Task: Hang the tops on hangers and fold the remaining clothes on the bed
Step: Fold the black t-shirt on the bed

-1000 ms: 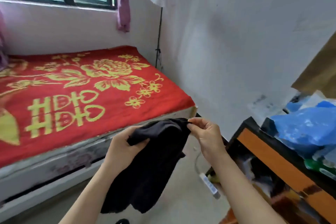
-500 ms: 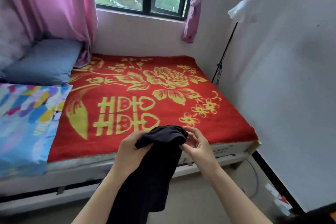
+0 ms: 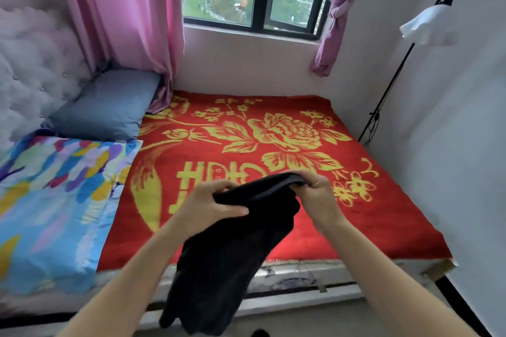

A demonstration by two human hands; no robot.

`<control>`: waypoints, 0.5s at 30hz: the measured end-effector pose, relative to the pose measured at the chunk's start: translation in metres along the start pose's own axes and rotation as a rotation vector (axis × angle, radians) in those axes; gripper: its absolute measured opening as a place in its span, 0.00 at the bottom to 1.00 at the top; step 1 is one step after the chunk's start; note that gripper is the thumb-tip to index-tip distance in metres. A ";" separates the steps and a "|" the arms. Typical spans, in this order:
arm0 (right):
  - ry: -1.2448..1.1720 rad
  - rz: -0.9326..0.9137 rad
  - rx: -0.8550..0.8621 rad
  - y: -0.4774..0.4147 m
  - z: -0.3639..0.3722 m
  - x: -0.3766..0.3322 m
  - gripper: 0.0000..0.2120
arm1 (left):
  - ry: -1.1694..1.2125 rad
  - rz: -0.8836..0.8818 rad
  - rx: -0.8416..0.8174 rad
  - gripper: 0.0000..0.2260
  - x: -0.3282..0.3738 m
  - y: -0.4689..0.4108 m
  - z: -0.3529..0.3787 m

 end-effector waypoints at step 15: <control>-0.291 -0.049 -0.274 -0.249 -0.028 -0.022 0.09 | -0.561 0.196 0.550 0.15 0.034 -0.194 -0.105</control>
Point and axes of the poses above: each hand's wrist, its own y-axis away from the middle knuckle, its own z-axis out of the palm, x = y × z, the point moved 3 cm from there along -y, towards the middle knuckle, and after that the axes turned 7 degrees about -x, right-handed, at the moved point
